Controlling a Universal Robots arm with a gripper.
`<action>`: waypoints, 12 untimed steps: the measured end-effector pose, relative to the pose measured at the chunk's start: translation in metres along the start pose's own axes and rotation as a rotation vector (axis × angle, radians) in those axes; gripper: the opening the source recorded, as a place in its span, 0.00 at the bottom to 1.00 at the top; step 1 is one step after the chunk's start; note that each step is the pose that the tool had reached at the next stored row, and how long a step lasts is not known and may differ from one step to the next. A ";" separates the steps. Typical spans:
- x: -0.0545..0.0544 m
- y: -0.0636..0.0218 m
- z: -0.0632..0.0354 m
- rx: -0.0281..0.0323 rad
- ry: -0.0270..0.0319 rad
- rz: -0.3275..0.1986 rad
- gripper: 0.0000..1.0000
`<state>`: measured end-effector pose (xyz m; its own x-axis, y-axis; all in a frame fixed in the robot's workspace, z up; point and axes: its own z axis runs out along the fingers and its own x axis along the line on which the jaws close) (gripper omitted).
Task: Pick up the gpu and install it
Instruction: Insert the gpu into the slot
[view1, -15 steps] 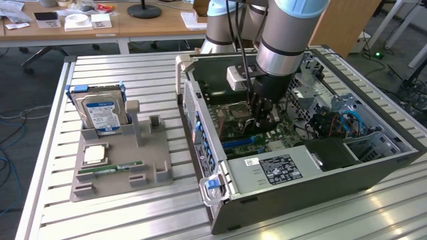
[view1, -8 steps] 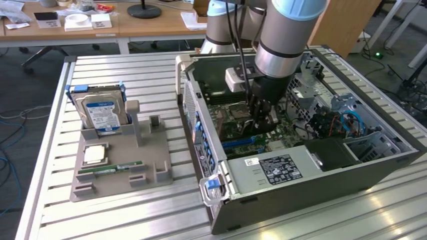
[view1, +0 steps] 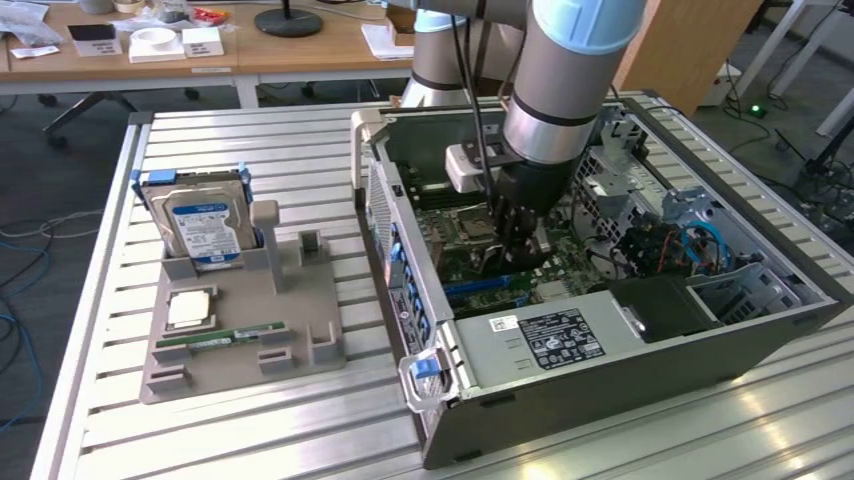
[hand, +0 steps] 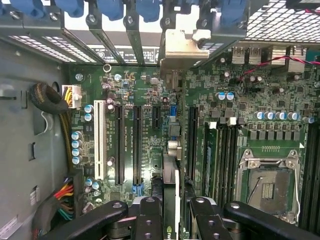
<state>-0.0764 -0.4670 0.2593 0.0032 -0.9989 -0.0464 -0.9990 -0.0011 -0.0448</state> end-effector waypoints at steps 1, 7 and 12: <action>0.000 0.0000 0.0000 0.0000 0.0001 0.000 0.26; 0.000 0.0035 0.0027 0.0045 0.0001 0.000 0.26; -0.001 0.0057 0.0043 0.0081 0.0001 0.000 0.26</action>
<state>-0.0820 -0.4660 0.2548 0.0035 -0.9989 -0.0462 -0.9986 -0.0010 -0.0529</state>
